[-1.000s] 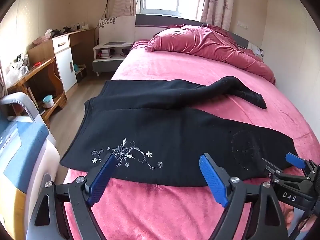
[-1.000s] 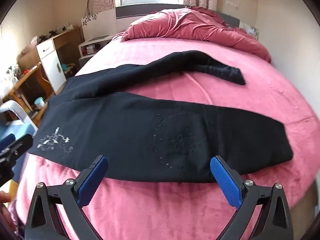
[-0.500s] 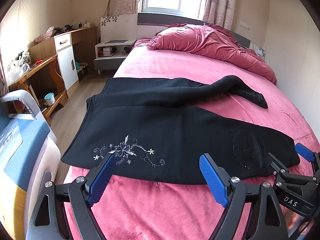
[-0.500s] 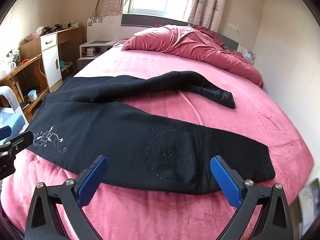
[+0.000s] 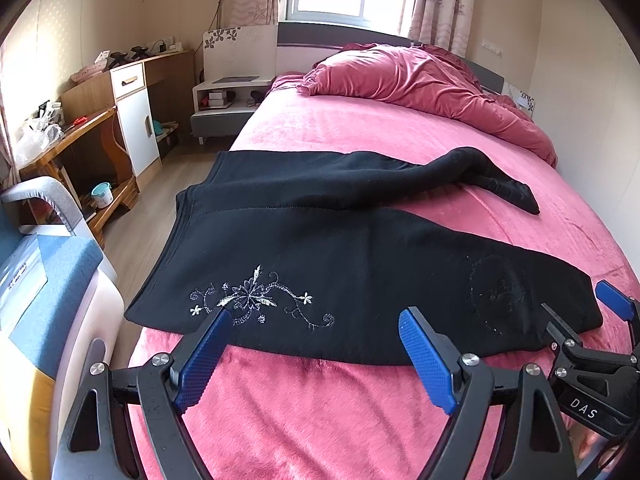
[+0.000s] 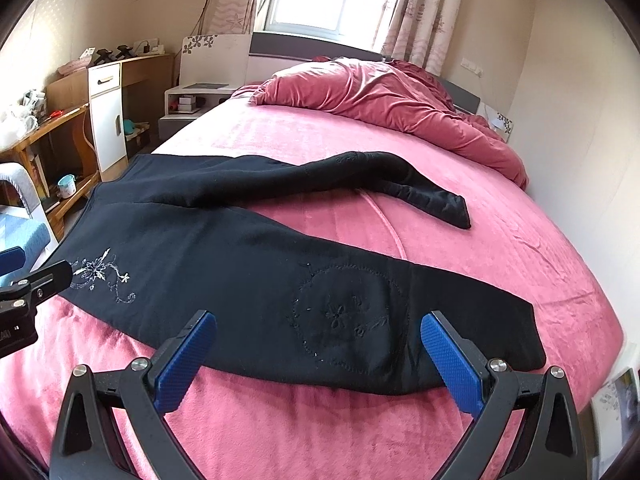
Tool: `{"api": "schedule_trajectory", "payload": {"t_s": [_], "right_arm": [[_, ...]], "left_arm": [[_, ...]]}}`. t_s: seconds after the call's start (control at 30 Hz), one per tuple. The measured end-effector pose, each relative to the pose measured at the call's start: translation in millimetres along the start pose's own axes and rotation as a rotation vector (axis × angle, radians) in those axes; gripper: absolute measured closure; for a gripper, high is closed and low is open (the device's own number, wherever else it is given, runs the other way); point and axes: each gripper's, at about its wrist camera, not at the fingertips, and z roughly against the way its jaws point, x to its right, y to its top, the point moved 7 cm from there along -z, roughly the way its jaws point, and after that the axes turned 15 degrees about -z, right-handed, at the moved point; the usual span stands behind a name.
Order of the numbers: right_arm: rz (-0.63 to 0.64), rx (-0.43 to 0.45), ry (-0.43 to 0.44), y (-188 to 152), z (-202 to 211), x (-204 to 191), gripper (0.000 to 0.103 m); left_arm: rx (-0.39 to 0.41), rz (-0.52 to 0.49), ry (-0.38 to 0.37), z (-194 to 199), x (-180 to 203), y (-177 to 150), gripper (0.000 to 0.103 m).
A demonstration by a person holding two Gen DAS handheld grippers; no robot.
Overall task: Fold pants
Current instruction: 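Move both grippers toward the waistband of the black trousers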
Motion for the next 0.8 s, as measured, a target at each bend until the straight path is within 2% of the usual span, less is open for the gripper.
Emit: {"api": "schedule_trajectory", "payload": {"t_s": [0.17,0.43,0.8], "right_arm": [[0.0,-0.012,-0.002,-2.2,-3.9,0.5,0.0],[-0.027,-0.094,0.006,-19.0,-22.5,7.6,0.0],[-0.209,-0.22,0.126,-35.3,-45.0,25.4,0.0]], "left_arm": [[-0.035,0.02,-0.021,-4.8,1.1,-4.9,0.016],[-0.079,0.023,-0.007,-14.3,-2.0,-13.9,0.016],[-0.132,0.049,-0.004,-26.0,-11.9,-27.0,0.016]]}}
